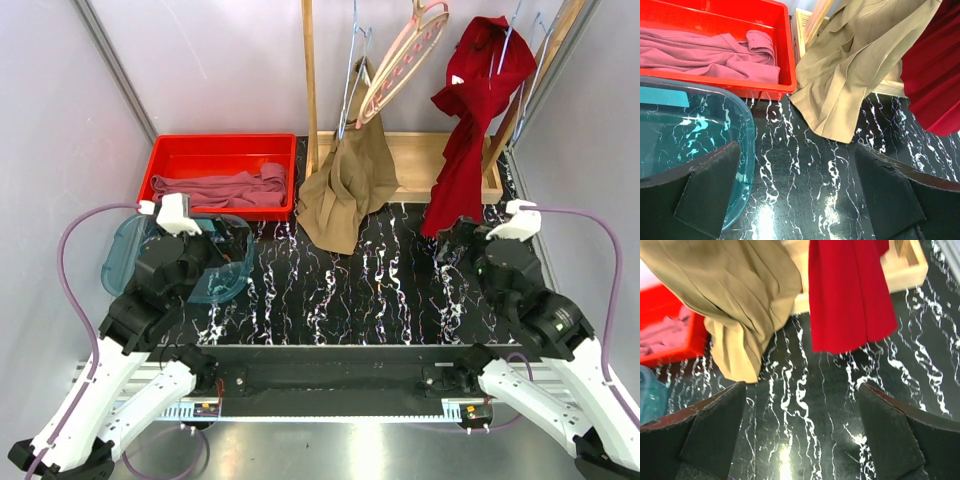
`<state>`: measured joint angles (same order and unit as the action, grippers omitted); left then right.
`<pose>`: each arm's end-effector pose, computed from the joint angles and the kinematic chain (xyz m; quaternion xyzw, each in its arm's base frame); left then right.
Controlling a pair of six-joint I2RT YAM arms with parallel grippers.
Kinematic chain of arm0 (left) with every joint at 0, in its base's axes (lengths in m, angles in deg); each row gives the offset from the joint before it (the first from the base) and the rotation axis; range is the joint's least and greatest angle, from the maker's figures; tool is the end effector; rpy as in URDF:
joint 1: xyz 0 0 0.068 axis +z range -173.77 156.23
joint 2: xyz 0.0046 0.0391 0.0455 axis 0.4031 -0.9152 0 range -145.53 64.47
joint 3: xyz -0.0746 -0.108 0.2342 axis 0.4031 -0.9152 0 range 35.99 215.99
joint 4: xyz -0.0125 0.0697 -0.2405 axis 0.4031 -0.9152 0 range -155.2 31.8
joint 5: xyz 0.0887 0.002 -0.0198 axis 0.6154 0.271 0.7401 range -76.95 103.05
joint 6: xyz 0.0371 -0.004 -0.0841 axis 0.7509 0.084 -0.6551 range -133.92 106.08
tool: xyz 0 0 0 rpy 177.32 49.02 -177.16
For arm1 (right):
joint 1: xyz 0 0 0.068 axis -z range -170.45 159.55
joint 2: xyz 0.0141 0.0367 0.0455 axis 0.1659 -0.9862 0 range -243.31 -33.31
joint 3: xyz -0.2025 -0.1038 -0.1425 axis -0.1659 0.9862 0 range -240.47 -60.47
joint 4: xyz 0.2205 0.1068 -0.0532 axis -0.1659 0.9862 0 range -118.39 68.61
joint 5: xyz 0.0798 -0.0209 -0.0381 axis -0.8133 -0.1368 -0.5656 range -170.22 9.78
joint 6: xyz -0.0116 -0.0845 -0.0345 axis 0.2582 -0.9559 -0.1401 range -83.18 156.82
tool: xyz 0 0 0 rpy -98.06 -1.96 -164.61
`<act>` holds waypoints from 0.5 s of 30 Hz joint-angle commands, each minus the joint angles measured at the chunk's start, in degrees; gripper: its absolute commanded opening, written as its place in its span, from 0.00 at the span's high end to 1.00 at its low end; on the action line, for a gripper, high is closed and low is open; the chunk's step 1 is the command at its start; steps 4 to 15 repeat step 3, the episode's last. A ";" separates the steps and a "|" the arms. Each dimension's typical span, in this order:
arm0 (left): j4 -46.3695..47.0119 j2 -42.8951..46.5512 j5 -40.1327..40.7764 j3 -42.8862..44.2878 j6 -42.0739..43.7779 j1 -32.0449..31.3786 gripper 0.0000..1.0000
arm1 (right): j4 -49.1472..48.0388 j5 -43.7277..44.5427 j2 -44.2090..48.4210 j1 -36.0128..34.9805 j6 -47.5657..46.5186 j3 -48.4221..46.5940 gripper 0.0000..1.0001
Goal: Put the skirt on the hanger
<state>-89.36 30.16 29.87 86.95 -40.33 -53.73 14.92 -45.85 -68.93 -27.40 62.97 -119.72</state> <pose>0.1509 -0.0592 0.3459 -0.0653 0.7846 -0.1841 0.5884 0.1341 0.0425 0.3654 0.0959 0.7936 0.0820 0.5952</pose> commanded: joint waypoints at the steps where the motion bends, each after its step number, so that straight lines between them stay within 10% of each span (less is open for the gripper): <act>1: 2.15 -0.32 1.99 0.28 0.92 -0.02 0.01 | 0.37 0.43 0.37 0.04 3.20 2.02 0.00; 15: 2.24 -0.24 1.73 0.02 1.19 -0.02 0.01 | 0.37 0.70 0.81 0.12 3.38 2.55 0.00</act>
